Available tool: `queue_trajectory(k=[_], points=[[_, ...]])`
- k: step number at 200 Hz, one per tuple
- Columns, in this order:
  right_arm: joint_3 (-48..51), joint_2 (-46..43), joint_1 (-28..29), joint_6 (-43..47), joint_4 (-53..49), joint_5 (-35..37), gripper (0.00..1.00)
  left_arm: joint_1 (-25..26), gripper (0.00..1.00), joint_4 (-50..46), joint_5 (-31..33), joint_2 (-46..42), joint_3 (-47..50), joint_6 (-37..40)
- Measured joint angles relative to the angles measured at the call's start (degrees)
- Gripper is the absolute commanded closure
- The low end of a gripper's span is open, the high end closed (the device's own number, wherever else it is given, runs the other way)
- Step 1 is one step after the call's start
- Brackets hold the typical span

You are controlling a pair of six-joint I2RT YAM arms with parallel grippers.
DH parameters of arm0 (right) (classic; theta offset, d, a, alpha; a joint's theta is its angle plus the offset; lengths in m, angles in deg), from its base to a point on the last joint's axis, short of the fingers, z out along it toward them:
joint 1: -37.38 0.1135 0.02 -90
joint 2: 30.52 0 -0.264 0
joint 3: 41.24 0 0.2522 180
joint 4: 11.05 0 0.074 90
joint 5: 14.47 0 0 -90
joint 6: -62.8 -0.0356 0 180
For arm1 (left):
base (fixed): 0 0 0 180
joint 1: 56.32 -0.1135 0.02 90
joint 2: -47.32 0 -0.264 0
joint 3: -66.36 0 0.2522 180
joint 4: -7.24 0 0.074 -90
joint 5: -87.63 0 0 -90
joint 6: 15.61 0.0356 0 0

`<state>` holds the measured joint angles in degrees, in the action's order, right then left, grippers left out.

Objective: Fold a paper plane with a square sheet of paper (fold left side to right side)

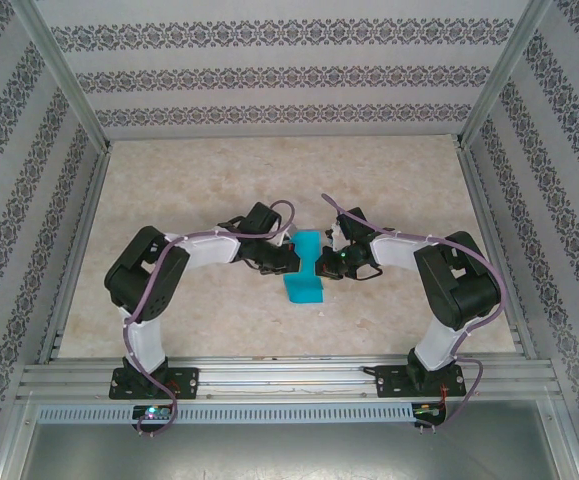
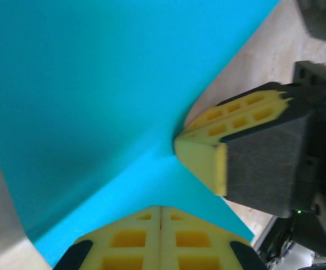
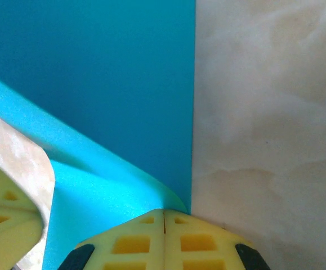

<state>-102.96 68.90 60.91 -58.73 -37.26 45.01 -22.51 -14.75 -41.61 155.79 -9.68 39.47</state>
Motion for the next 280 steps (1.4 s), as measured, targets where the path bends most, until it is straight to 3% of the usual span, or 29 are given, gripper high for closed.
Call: queue_trajectory(k=[145,196,243,280], points=[[0.22,-0.68,0.26,-0.24,0.22,0.22,1.00,0.00,0.95,-3.87,0.85,3.69,-1.64,0.02],[1.55,-5.70,0.26,-1.51,0.28,0.22,1.00,0.00,0.95,-4.00,0.85,3.82,-1.84,0.02],[1.68,-7.76,1.53,-3.93,6.12,-0.98,1.00,0.00,0.95,-4.00,0.85,3.85,-1.84,0.02],[0.81,-4.02,3.67,-5.60,9.90,-1.70,1.00,0.00,0.95,-4.00,0.83,3.85,-1.84,0.02]])
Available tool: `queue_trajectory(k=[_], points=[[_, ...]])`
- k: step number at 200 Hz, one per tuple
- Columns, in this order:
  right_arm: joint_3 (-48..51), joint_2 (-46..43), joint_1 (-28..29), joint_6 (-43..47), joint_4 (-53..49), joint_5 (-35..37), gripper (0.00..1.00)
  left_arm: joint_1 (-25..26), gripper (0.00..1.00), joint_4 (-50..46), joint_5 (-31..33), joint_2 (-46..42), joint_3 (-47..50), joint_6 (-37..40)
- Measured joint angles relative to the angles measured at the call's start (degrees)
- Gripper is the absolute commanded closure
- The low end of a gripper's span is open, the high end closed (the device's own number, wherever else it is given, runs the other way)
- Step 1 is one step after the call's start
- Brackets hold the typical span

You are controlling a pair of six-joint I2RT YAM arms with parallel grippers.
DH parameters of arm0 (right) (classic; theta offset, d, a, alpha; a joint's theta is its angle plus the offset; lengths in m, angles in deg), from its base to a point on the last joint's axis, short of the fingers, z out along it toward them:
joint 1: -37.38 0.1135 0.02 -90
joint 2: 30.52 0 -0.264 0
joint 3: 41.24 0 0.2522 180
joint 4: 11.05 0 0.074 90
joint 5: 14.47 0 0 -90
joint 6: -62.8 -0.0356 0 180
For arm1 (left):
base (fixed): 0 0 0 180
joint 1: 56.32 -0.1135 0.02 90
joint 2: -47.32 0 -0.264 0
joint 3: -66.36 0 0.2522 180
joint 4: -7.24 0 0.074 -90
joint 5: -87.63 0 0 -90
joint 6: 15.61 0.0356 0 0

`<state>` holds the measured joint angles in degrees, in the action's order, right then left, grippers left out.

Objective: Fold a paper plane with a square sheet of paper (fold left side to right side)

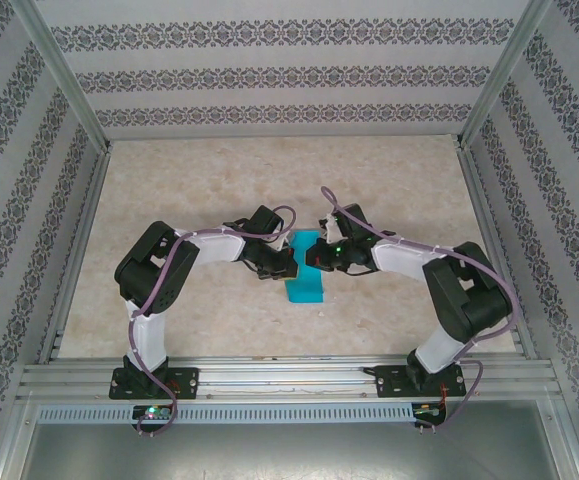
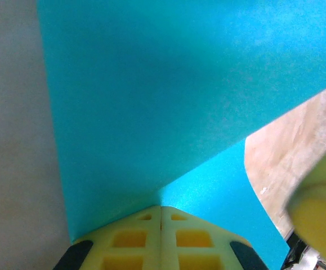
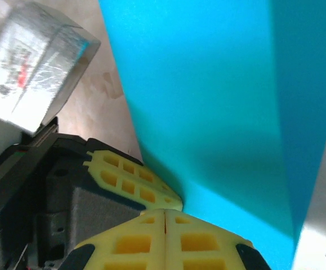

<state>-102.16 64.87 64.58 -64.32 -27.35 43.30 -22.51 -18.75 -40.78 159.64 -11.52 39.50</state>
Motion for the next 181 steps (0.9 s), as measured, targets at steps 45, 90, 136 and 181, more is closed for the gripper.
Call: queue_trajectory(k=[45,90,136,181], points=[[-2.36,5.20,0.81,-0.46,1.16,0.90,1.00,0.00,0.95,-0.02,-0.02,0.00,0.00,0.00],[-3.67,8.50,0.81,-0.42,1.31,3.91,1.00,0.00,0.95,-0.13,-0.17,0.00,0.00,0.04],[-3.91,8.94,0.81,-0.48,1.51,4.42,1.00,0.00,0.95,-0.13,-0.35,-0.02,0.11,0.20],[-3.91,9.09,0.70,-0.50,1.64,4.42,1.00,0.04,0.95,0.04,-0.59,-0.87,1.46,0.48]])
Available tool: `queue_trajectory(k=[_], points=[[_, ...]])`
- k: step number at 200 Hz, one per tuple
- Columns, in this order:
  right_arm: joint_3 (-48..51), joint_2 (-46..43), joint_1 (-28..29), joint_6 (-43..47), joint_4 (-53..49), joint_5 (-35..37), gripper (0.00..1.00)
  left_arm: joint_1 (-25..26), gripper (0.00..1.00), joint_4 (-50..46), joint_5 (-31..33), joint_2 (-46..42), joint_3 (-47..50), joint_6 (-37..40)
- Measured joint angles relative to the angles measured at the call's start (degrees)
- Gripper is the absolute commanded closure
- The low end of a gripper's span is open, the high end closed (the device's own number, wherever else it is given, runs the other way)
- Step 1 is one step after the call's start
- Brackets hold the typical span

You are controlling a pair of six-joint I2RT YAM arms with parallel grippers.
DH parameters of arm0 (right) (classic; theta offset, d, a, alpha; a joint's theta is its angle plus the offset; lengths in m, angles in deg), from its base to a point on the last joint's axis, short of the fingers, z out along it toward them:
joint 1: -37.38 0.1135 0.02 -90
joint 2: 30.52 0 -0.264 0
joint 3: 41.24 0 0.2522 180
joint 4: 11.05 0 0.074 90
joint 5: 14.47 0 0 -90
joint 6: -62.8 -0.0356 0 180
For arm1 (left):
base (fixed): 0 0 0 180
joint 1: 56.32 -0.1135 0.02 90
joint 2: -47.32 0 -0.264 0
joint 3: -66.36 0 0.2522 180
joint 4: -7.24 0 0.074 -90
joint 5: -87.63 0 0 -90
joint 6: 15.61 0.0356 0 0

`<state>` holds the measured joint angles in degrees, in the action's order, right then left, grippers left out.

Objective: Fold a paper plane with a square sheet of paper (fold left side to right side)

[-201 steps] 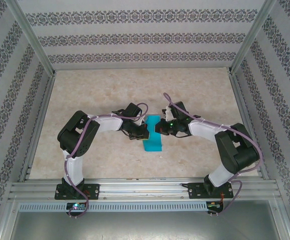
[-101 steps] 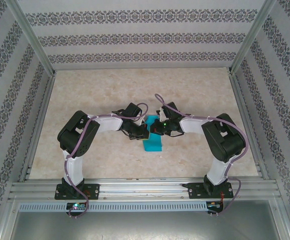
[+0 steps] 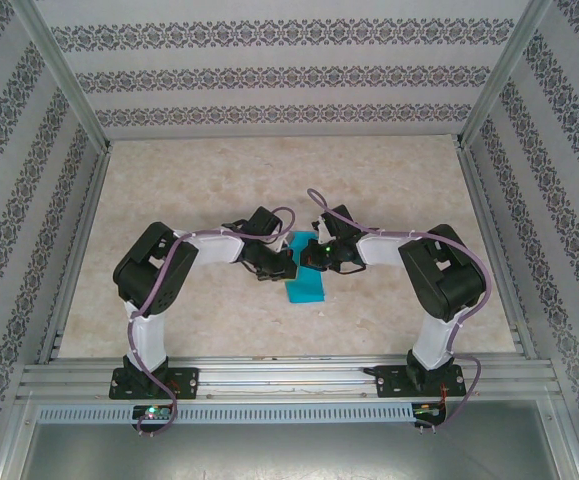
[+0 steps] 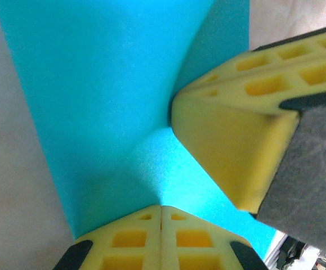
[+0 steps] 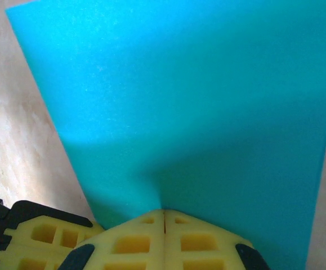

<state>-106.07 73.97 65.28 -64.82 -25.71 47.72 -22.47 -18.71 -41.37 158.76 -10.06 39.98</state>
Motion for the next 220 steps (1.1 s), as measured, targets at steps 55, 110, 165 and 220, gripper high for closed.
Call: queue_trajectory(k=[55,110,165,220], points=[[0.02,0.17,-0.04,-0.02,0.13,-0.63,1.00,1.36,0.95,0.11,0.00,-3.69,5.09,1.05],[0.24,0.26,-0.04,0.00,0.09,-2.08,1.00,3.17,0.95,1.31,0.09,-6.43,8.94,0.63],[0.48,0.26,-0.04,-0.20,0.37,-2.10,1.00,4.04,0.95,1.66,0.39,-8.63,11.56,-0.94],[0.59,0.26,-0.33,-0.22,1.07,-1.99,1.00,4.79,0.95,-1.14,0.17,-11.37,11.80,-2.73]])
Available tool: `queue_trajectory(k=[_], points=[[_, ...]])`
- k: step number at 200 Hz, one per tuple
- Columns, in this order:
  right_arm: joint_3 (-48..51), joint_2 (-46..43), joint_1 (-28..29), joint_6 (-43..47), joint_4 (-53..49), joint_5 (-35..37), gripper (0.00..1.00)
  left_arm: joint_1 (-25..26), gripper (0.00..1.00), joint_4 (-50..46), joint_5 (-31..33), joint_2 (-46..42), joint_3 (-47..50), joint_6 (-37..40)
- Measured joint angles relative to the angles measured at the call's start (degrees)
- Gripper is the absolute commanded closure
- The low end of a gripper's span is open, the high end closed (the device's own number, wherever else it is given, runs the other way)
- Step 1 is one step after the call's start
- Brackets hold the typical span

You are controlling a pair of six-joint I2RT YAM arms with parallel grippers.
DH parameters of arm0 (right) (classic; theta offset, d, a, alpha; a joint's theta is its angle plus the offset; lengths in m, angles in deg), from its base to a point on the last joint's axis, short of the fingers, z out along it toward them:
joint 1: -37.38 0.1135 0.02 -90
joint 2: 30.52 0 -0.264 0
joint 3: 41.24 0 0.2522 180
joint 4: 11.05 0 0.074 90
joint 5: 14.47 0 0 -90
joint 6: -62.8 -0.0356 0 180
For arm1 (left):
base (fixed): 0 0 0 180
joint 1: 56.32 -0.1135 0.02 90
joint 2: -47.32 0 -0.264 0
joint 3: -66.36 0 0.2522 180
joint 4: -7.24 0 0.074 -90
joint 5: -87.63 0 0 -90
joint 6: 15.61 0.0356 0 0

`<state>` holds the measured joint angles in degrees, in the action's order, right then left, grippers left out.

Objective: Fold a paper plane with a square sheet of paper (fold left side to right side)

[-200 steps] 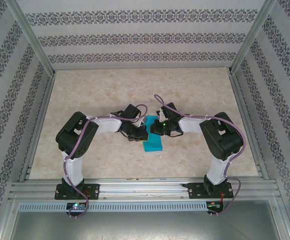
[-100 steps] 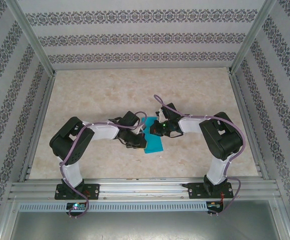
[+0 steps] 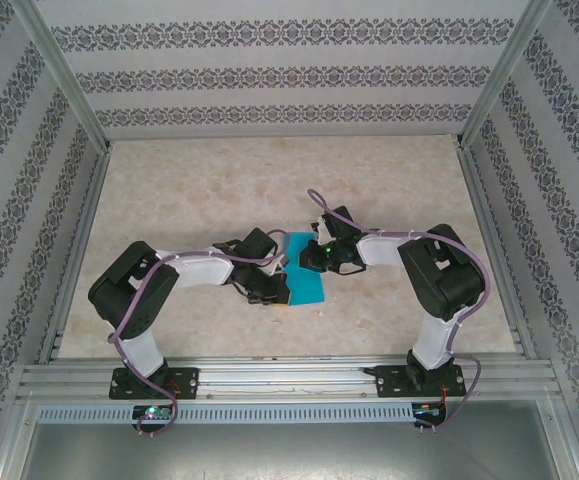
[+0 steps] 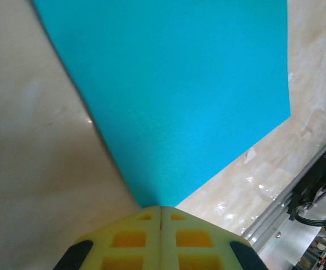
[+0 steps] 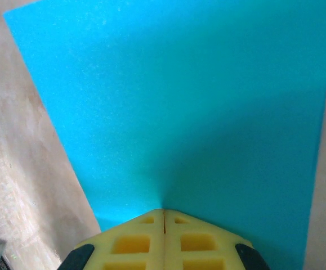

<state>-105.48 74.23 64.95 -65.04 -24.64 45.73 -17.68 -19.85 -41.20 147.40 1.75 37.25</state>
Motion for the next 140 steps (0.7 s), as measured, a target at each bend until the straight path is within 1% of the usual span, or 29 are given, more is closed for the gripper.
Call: queue_trajectory(k=[36,65,104,140], points=[[0.02,0.00,-0.44,0.00,0.35,0.39,1.00,0.00,0.95,-0.20,-0.11,-0.04,-2.75,-0.20],[0.02,0.00,-0.46,0.00,0.37,0.42,1.00,0.00,0.95,-0.09,-0.22,2.38,-5.03,-0.17],[0.02,0.00,-0.46,0.02,0.37,0.44,1.00,-0.02,0.95,-0.13,-0.39,5.90,-5.05,-0.20],[0.02,0.00,-0.44,0.02,0.35,0.48,1.00,-0.11,0.95,1.01,-0.98,5.84,-4.22,-0.20]])
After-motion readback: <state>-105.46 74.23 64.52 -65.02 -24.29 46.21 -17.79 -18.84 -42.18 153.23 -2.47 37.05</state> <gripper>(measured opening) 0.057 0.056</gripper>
